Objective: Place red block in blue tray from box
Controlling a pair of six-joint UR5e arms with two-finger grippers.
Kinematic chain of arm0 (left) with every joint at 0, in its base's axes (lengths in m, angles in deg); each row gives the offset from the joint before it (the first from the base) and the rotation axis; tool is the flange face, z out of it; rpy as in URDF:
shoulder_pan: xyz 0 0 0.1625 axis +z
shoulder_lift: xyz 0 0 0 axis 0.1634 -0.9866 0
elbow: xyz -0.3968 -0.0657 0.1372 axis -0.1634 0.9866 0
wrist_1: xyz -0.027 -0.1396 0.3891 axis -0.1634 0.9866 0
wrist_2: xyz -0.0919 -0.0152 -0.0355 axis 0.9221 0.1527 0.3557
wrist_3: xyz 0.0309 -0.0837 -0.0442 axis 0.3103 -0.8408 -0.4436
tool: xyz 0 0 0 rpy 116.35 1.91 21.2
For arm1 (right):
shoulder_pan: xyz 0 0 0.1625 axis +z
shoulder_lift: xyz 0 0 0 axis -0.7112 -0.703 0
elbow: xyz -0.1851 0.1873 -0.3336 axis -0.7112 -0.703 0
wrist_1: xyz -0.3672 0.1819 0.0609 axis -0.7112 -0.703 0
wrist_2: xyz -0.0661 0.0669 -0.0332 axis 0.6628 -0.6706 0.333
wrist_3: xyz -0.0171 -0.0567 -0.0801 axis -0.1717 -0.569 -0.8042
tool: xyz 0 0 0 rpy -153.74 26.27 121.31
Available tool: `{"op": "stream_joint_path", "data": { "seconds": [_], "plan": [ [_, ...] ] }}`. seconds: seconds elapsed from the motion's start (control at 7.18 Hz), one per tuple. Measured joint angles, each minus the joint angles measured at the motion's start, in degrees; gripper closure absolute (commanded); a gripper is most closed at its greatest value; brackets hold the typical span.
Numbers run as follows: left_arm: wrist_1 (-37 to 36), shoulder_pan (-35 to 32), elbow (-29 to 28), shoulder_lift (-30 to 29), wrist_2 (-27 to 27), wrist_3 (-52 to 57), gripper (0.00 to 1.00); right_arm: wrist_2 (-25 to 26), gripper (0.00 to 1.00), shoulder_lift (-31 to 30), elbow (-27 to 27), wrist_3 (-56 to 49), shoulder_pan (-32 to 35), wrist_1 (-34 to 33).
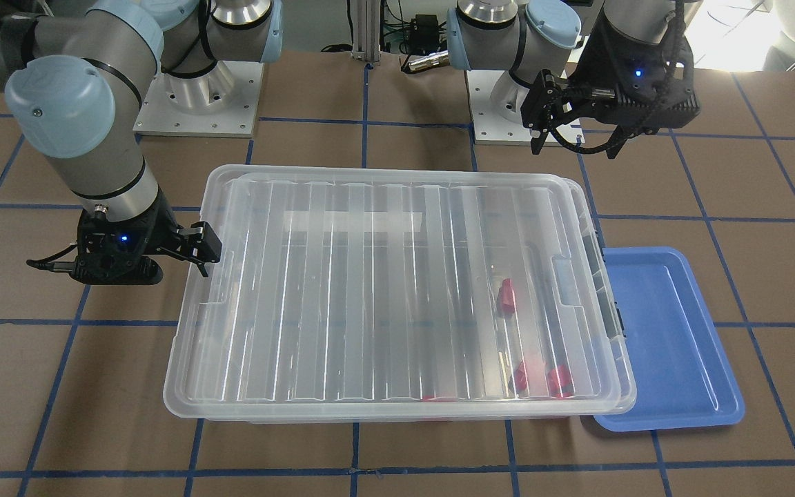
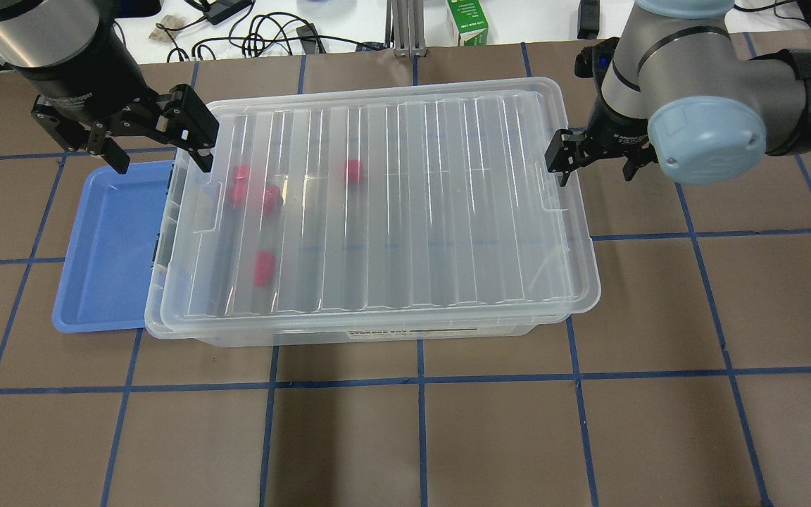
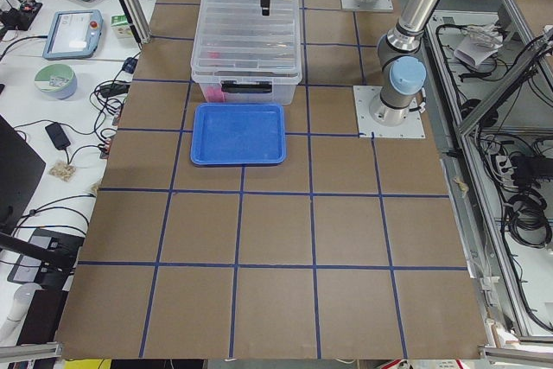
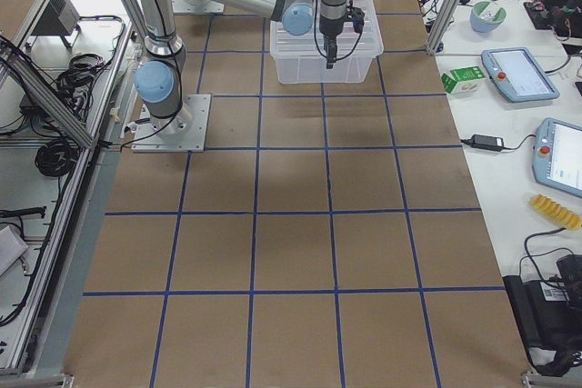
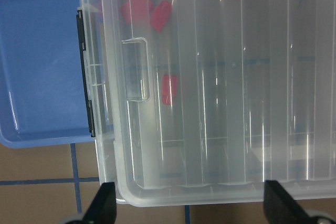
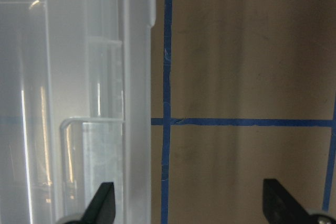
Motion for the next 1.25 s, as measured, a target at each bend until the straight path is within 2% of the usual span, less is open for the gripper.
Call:
{"op": "stream_joint_path", "data": {
  "seconds": [0.56,1.25],
  "plan": [
    [-0.1,-0.1,0.1,-0.1,0.1,-0.2,0.0,4.2,0.0,0.6,0.1,-4.2,-2.5,0.0],
    [-0.3,-0.1,0.2,0.0,0.1,-0.3,0.0,4.5,0.0,0.8,0.0,-12.7,-11.1,-0.1]
  ]
}}
